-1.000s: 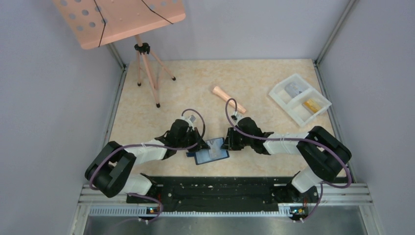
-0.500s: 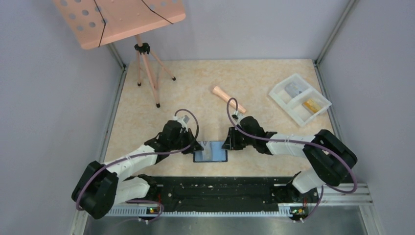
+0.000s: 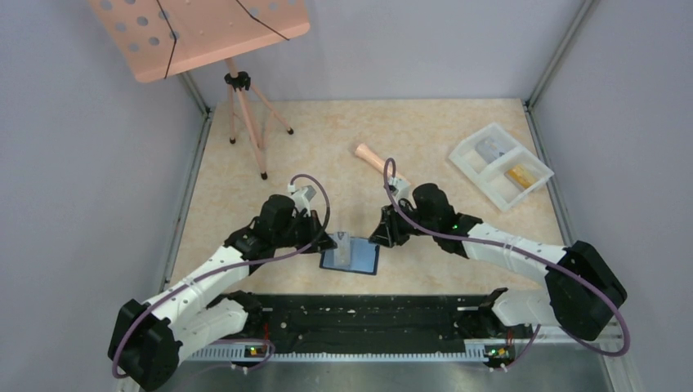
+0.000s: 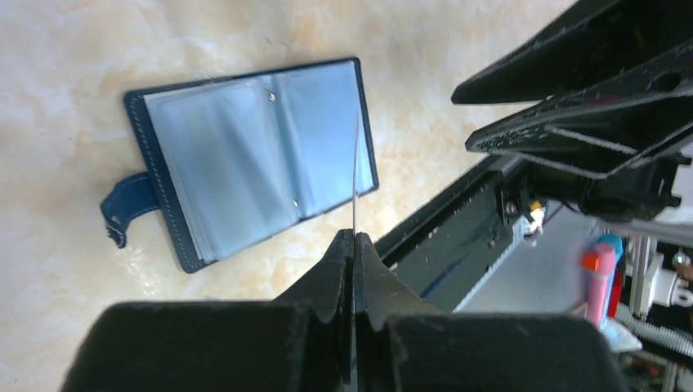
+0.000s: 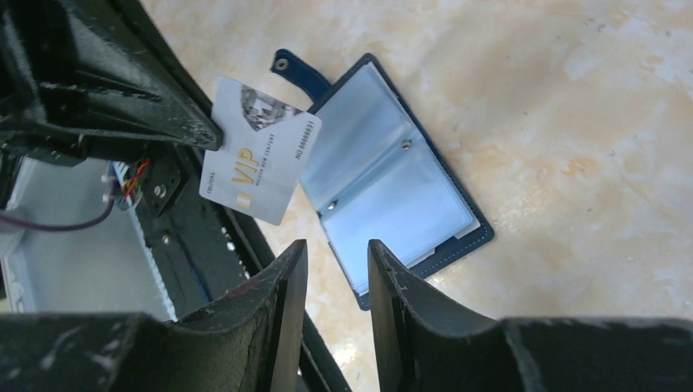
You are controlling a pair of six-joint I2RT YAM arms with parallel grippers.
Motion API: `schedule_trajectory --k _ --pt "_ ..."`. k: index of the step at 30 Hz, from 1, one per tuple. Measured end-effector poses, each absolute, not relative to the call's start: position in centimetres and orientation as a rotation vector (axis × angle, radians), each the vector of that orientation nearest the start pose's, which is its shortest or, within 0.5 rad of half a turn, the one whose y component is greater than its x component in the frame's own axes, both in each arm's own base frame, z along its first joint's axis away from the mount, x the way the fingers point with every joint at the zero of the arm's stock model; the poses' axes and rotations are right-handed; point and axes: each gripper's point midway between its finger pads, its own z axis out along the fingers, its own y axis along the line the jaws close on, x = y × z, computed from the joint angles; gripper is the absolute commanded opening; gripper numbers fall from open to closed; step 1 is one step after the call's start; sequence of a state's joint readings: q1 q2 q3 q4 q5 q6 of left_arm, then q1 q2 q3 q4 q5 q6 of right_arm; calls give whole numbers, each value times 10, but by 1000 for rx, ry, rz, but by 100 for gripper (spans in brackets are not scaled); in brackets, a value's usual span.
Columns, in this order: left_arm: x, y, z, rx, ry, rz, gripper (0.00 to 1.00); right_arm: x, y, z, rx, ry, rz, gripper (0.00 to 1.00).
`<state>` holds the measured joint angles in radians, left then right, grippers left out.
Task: Take the credit cards out of the card holder
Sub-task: Remove the credit card from the card holder.
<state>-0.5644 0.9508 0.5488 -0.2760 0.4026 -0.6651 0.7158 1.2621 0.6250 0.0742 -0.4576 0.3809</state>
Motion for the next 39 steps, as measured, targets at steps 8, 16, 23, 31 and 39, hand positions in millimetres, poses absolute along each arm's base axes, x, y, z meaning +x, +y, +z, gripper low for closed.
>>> schedule_trajectory --k 8,16,23,31,39 --pt "148 -236 132 313 2438 -1270 0 170 304 137 -911 2047 1295 38" --pt "130 -250 147 428 2406 -1477 0 151 315 154 -1056 1949 1474 39" --pt "123 -254 150 454 2412 -1558 0 150 327 162 -1116 1913 1573 34" --pt "123 -256 152 469 2403 -1582 0 146 331 161 -1158 1923 1652 33" --pt "123 -257 152 474 2398 -1586 0 143 330 156 -1164 1947 1670 11"
